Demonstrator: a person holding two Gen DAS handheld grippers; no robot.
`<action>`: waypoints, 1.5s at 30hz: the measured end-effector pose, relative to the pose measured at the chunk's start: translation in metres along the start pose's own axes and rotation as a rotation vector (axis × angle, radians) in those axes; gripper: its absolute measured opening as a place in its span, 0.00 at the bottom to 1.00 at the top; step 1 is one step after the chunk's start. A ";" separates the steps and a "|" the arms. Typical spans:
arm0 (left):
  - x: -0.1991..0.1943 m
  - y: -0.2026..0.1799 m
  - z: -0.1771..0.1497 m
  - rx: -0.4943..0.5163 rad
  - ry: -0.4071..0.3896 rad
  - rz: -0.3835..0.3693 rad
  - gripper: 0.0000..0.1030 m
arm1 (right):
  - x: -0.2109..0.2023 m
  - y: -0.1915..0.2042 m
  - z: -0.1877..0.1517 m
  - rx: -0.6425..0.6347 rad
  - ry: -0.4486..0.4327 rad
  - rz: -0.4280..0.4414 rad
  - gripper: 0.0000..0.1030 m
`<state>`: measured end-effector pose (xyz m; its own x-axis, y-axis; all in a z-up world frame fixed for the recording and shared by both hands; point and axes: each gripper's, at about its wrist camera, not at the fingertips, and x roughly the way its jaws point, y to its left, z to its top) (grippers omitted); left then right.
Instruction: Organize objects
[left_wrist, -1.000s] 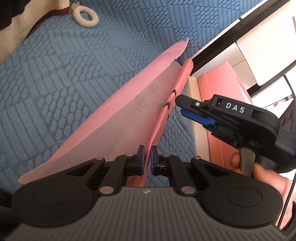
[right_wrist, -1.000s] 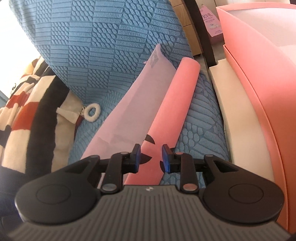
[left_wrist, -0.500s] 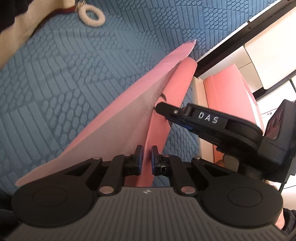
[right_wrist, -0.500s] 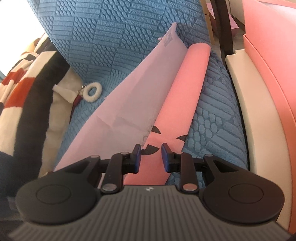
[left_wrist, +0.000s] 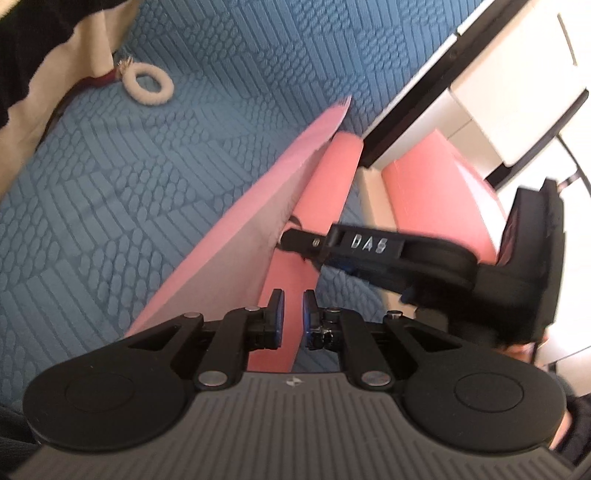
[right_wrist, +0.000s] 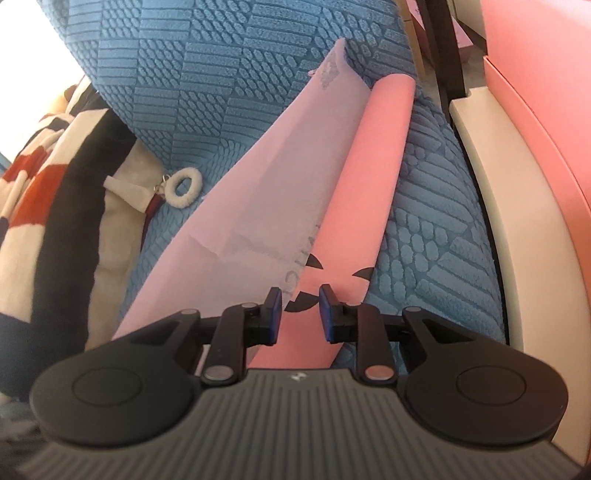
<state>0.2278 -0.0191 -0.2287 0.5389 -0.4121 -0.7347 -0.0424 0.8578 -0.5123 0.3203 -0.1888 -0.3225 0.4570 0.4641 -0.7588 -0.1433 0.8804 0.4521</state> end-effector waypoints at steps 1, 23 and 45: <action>0.002 -0.001 -0.001 0.008 0.010 0.011 0.10 | 0.000 -0.001 0.000 0.006 0.001 0.003 0.23; 0.024 0.005 -0.006 0.034 0.066 0.085 0.10 | -0.011 -0.030 0.016 0.174 -0.073 -0.051 0.50; 0.015 0.010 -0.005 -0.014 0.022 0.102 0.10 | 0.001 -0.029 0.005 0.231 0.017 0.093 0.07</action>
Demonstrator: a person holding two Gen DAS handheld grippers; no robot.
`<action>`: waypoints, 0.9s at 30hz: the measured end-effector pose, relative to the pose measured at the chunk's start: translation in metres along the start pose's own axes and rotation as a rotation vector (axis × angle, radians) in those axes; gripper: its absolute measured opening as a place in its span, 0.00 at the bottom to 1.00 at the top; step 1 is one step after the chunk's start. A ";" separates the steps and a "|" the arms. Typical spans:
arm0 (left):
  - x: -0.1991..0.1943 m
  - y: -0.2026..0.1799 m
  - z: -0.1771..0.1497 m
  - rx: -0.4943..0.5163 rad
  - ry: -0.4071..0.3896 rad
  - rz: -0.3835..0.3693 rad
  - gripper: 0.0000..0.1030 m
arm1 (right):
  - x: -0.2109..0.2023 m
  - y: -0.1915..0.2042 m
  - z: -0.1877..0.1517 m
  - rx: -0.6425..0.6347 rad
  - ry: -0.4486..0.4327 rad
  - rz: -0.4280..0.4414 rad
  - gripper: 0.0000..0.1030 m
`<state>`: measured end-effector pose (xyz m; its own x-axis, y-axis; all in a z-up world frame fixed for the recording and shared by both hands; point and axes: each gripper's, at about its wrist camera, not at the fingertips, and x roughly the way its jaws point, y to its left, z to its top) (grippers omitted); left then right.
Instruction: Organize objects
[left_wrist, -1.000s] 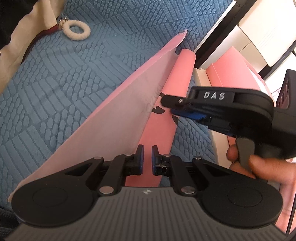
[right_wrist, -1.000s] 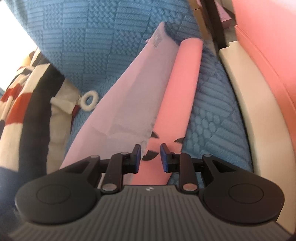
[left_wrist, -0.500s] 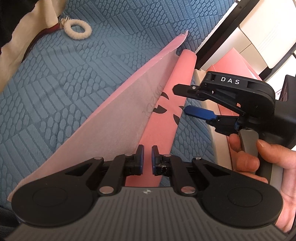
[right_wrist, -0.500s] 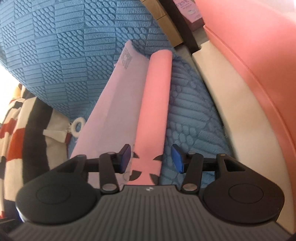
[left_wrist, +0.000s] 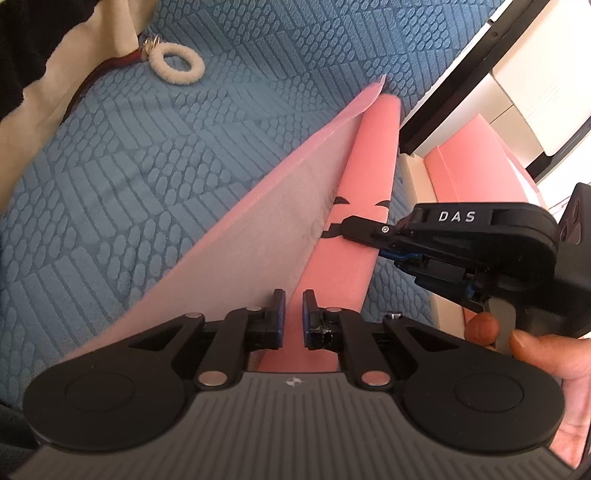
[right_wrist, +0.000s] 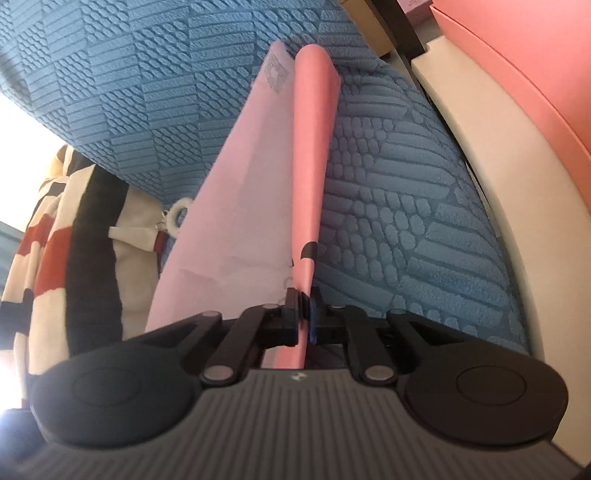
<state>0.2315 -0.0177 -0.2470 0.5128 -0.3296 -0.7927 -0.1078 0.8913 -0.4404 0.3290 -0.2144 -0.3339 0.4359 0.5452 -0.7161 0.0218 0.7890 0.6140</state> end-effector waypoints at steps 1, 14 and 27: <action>-0.003 -0.001 -0.001 0.009 -0.007 -0.012 0.10 | -0.001 0.003 0.000 -0.020 -0.003 -0.006 0.07; -0.021 -0.028 -0.018 0.152 -0.037 -0.098 0.43 | -0.022 0.002 -0.005 -0.057 -0.004 -0.015 0.07; 0.000 -0.049 -0.030 0.277 -0.005 -0.036 0.45 | -0.028 0.000 -0.008 -0.056 0.019 0.021 0.07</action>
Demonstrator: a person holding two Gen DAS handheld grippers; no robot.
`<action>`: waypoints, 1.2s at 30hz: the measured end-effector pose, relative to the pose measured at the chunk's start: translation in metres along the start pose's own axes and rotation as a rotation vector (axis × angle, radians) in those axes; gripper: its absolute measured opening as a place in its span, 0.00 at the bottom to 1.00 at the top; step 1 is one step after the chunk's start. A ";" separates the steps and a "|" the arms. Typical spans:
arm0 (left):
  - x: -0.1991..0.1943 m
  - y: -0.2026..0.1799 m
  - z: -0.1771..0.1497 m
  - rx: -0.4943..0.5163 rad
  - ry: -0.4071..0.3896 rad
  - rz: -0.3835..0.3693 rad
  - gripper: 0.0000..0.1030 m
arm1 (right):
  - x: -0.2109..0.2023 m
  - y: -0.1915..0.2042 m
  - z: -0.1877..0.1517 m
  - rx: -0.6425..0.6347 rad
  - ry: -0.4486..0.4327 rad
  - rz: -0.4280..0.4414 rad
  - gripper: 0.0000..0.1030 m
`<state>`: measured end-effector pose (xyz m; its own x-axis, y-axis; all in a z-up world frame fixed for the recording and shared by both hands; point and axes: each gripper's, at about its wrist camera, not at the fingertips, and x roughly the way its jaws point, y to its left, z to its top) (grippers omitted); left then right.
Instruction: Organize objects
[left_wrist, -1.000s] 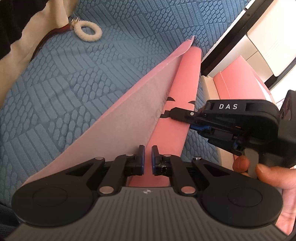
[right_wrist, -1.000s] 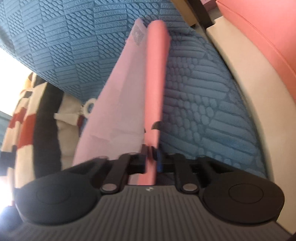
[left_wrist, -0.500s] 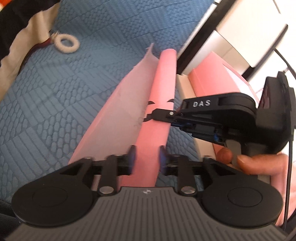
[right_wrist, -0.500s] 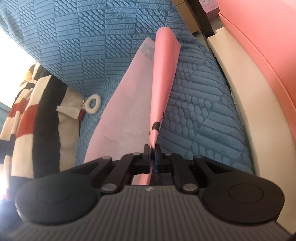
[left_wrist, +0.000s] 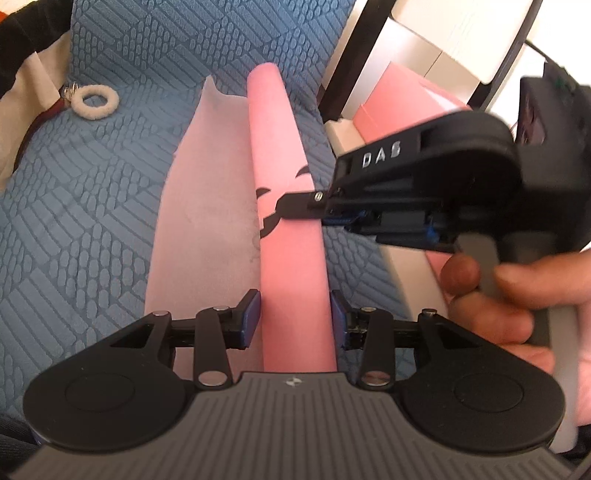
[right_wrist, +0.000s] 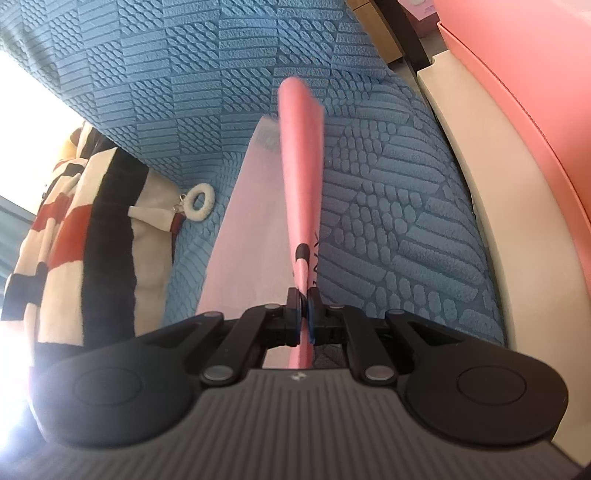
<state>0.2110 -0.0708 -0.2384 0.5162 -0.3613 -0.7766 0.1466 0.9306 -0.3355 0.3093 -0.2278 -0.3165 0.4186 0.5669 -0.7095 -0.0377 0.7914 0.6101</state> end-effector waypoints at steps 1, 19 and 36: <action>0.000 -0.002 -0.001 0.006 -0.002 0.007 0.45 | -0.001 0.000 0.000 -0.002 -0.002 -0.004 0.07; -0.004 0.032 0.001 -0.178 -0.014 -0.028 0.13 | -0.019 0.009 0.001 -0.046 -0.061 -0.045 0.10; 0.001 0.057 0.001 -0.319 0.034 -0.013 0.11 | 0.000 0.032 -0.006 -0.144 -0.027 -0.011 0.10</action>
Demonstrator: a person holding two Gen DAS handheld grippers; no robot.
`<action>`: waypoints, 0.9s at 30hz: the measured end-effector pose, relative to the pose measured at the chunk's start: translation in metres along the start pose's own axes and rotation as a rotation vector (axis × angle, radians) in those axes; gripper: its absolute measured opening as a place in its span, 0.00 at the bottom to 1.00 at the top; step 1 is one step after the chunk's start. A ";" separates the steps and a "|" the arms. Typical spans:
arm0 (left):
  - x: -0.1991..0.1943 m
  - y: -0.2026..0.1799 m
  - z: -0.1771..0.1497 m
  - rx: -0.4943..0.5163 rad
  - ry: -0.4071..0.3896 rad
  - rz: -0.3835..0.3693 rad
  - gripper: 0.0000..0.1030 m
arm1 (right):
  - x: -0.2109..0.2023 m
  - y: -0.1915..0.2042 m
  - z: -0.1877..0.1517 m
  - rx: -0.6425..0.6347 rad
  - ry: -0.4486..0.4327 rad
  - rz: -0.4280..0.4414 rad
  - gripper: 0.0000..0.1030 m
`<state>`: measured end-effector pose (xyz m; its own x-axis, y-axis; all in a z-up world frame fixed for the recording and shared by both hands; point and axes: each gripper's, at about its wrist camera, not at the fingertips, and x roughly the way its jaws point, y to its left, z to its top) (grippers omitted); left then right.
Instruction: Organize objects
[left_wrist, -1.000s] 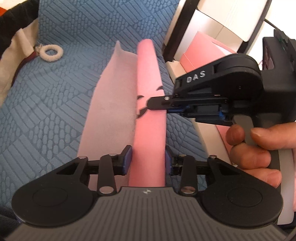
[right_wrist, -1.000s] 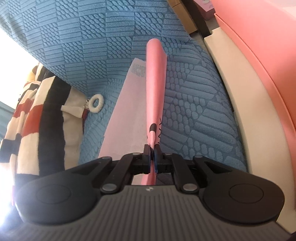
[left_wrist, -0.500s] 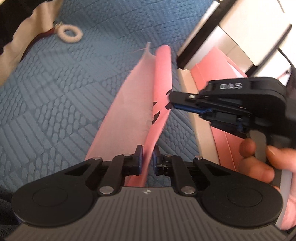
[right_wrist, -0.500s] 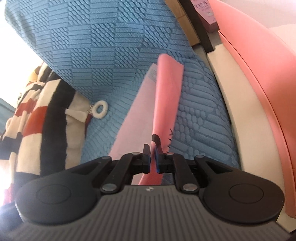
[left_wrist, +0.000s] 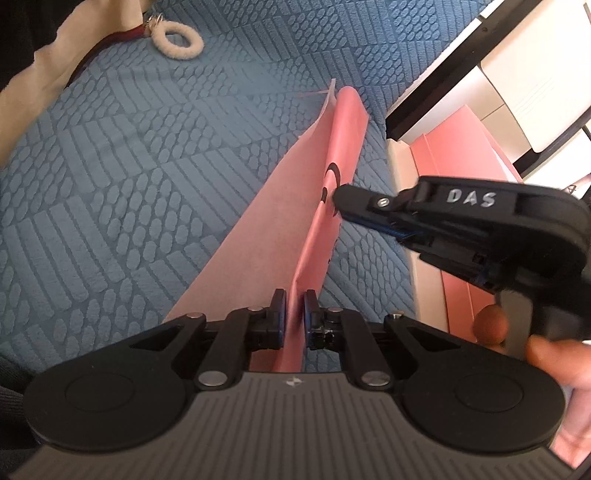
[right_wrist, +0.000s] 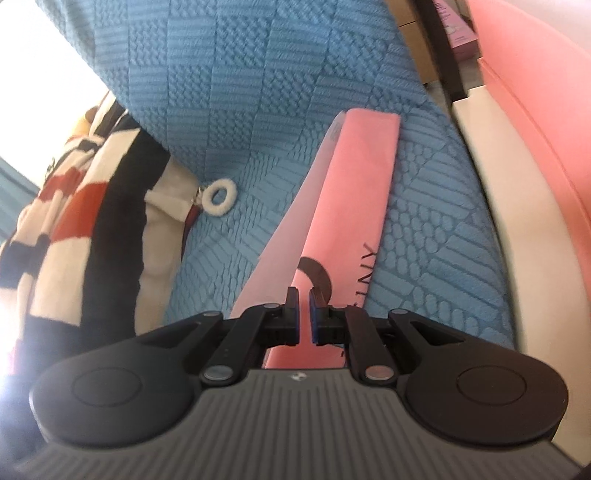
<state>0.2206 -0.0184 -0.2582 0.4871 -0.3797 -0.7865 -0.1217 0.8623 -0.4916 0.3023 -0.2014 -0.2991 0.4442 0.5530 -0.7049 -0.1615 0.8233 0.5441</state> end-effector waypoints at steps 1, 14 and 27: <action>0.000 0.000 0.000 0.000 0.003 0.001 0.11 | 0.003 0.002 -0.001 -0.011 0.010 -0.002 0.10; -0.021 -0.004 0.009 0.054 -0.088 0.094 0.17 | 0.032 0.005 -0.006 -0.040 0.086 -0.032 0.08; -0.002 -0.012 0.007 0.125 -0.028 0.109 0.17 | 0.033 -0.002 -0.003 0.011 0.092 -0.020 0.05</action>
<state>0.2268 -0.0261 -0.2483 0.5014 -0.2736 -0.8208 -0.0671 0.9335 -0.3522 0.3147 -0.1845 -0.3251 0.3640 0.5467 -0.7541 -0.1439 0.8329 0.5344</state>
